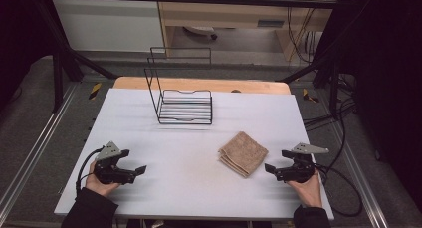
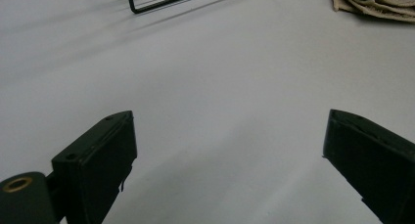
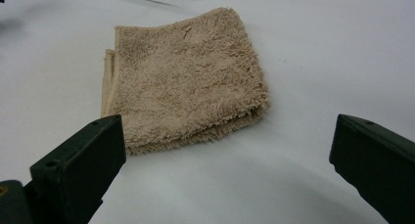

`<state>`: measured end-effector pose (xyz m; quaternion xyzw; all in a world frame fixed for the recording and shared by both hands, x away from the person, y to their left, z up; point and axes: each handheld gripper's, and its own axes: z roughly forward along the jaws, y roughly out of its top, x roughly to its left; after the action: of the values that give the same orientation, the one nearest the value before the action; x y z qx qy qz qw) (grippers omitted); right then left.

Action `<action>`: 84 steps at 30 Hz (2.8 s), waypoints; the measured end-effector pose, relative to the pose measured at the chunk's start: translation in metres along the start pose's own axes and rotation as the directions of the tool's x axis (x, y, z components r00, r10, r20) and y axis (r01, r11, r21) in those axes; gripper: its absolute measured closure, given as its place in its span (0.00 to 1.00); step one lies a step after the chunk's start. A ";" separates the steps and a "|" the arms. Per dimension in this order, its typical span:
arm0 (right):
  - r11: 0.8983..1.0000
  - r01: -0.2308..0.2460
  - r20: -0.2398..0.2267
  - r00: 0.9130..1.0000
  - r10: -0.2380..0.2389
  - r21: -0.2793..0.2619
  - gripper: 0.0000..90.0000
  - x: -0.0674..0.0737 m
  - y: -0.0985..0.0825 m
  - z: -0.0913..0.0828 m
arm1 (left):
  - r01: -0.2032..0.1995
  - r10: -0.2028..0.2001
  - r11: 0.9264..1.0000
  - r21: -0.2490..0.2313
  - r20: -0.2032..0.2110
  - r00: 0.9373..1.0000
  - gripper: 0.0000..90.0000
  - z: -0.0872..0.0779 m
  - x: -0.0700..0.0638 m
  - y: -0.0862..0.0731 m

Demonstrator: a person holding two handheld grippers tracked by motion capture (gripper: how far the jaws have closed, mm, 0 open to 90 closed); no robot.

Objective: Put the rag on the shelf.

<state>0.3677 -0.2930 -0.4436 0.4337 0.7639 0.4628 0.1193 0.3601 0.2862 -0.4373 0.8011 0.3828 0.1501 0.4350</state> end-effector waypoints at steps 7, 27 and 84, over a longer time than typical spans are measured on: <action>1.000 0.013 0.007 1.000 -0.013 0.007 0.01 0.001 0.000 0.000 | 0.001 -0.001 1.000 0.001 -0.003 1.000 0.06 -0.001 -0.001 0.000; 0.990 0.133 -0.048 0.990 -0.131 0.043 0.23 0.037 0.017 0.021 | -0.010 0.010 1.000 0.003 -0.014 1.000 0.07 -0.002 -0.004 0.000; 0.958 0.220 -0.039 0.976 -0.216 0.183 0.96 0.079 0.025 0.053 | -0.022 0.022 0.999 0.023 -0.014 1.000 0.09 -0.001 -0.007 0.000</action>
<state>0.3653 -0.1956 -0.4348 0.3518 0.8479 0.3776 0.1214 0.3549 0.2814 -0.4363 0.8091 0.3785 0.1562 0.4215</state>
